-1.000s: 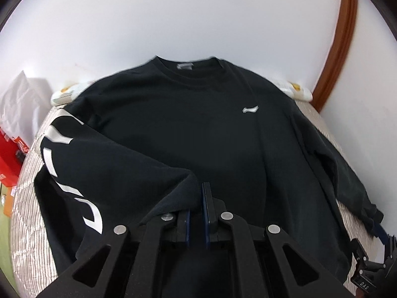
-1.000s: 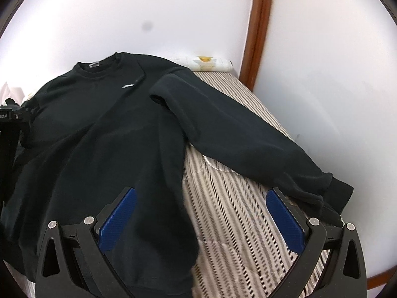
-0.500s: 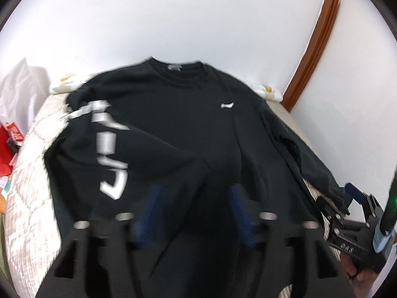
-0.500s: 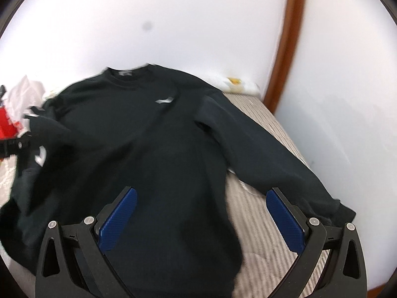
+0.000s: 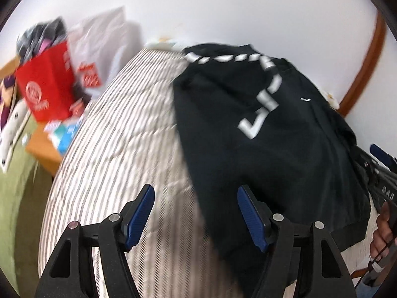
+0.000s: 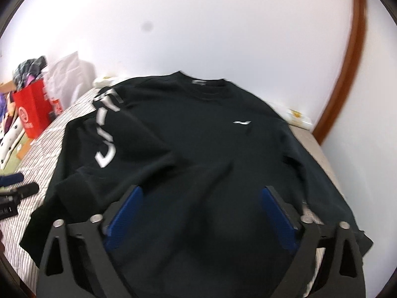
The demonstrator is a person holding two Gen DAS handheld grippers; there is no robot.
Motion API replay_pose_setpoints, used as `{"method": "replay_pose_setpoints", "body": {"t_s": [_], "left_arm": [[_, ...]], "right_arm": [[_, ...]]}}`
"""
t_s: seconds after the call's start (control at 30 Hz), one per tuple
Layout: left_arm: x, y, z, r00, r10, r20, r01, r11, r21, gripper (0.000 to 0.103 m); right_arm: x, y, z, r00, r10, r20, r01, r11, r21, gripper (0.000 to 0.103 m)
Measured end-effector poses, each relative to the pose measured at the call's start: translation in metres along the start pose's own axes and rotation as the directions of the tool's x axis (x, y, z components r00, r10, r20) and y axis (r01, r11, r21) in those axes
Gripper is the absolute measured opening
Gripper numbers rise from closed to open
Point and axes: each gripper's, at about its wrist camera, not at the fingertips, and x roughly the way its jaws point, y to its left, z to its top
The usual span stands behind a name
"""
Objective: Fold small clothes
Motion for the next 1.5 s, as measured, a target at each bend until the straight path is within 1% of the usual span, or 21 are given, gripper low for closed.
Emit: {"method": "replay_pose_setpoints", "body": {"t_s": [0.07,0.2,0.3,0.4,0.47,0.57,0.63,0.7,0.73,0.77,0.83,0.93,0.97,1.03,1.13,1.23,1.3,1.33,1.4,1.47,1.5], "left_arm": [[0.001,0.015,-0.007,1.0,-0.02,-0.007,0.02,1.0,-0.018,0.067],[0.004,0.024,-0.016,0.993,-0.116,-0.008,0.116,0.993,-0.023,0.067],[0.007,0.02,-0.016,0.978,-0.211,-0.006,0.21,0.977,-0.033,0.067],[0.008,0.013,-0.013,0.961,-0.277,0.003,0.277,0.96,-0.037,0.068],[0.009,0.009,-0.011,0.954,-0.301,-0.003,0.301,0.953,-0.028,0.069],[0.016,-0.002,-0.009,0.956,-0.292,-0.027,0.292,0.956,0.001,0.069],[0.022,-0.008,-0.009,0.959,-0.278,-0.046,0.279,0.96,0.015,0.069],[0.028,-0.013,-0.01,0.97,-0.236,-0.056,0.238,0.971,0.03,0.069],[0.031,-0.016,-0.01,0.976,-0.209,-0.055,0.212,0.976,0.043,0.069],[0.034,-0.018,-0.01,0.98,-0.192,-0.058,0.195,0.979,0.052,0.069],[0.038,-0.021,-0.01,0.985,-0.157,-0.067,0.162,0.985,0.064,0.069],[0.039,-0.025,-0.008,0.993,-0.104,-0.06,0.109,0.99,0.093,0.069],[0.04,-0.027,-0.007,0.995,-0.078,-0.059,0.084,0.991,0.104,0.069],[0.042,-0.028,-0.007,0.997,-0.046,-0.063,0.053,0.992,0.111,0.069],[0.043,-0.029,-0.005,0.997,-0.037,-0.066,0.044,0.992,0.115,0.069],[0.044,-0.03,-0.003,0.997,-0.031,-0.072,0.039,0.993,0.112,0.069],[0.044,-0.029,-0.001,0.997,-0.029,-0.074,0.037,0.994,0.102,0.069],[0.044,-0.029,0.0,0.997,-0.026,-0.07,0.033,0.995,0.099,0.069],[0.046,-0.027,0.007,0.998,-0.012,-0.064,0.018,0.995,0.099,0.069],[0.043,-0.026,0.009,0.999,0.003,-0.049,0.002,0.994,0.106,0.069],[0.041,-0.027,0.011,0.999,0.011,-0.041,-0.006,0.994,0.109,0.069]], "right_arm": [[0.007,0.018,0.002,0.999,0.03,-0.025,-0.03,0.999,-0.023,0.081],[0.01,0.044,0.003,0.996,0.081,-0.024,-0.083,0.994,-0.065,0.082],[0.018,0.062,0.0,0.99,0.13,-0.053,-0.135,0.985,-0.103,0.083],[0.034,0.07,-0.005,0.986,0.133,-0.098,-0.144,0.983,-0.112,0.083],[0.047,0.068,-0.007,0.982,0.138,-0.125,-0.15,0.985,-0.089,0.083],[0.068,0.06,-0.006,0.968,0.192,-0.162,-0.198,0.98,-0.018,0.082],[0.081,0.057,-0.002,0.957,0.237,-0.17,-0.235,0.971,0.033,0.073],[0.093,0.057,0.002,0.945,0.275,-0.18,-0.268,0.961,0.063,0.035],[0.1,0.057,0.004,0.938,0.292,-0.188,-0.283,0.956,0.074,0.022],[0.107,0.057,0.006,0.93,0.312,-0.193,-0.3,0.95,0.089,0.005],[0.11,0.055,0.013,0.926,0.335,-0.177,-0.32,0.941,0.105,0.005],[0.091,0.027,0.03,0.919,0.39,-0.063,-0.377,0.913,0.155,0.005],[0.085,0.013,0.034,0.92,0.391,-0.026,-0.381,0.907,0.179,0.005],[0.075,-0.022,0.042,0.935,0.353,0.031,-0.35,0.908,0.231,0.005],[0.08,-0.07,0.041,0.954,0.297,0.034,-0.294,0.908,0.3,0.006],[0.1,-0.109,0.032,0.957,0.288,-0.016,-0.261,0.889,0.377,0.01],[0.109,-0.122,0.025,0.96,0.271,-0.073,-0.221,0.891,0.397,0.024],[0.109,-0.123,0.023,0.961,0.265,-0.082,-0.212,0.893,0.398,0.027],[0.103,-0.121,0.017,0.969,0.233,-0.079,-0.189,0.91,0.37,0.045],[0.088,-0.111,0.016,0.984,0.164,-0.072,-0.134,0.942,0.309,0.053],[0.077,-0.105,0.018,0.989,0.139,-0.049,-0.122,0.956,0.268,0.054]]}}
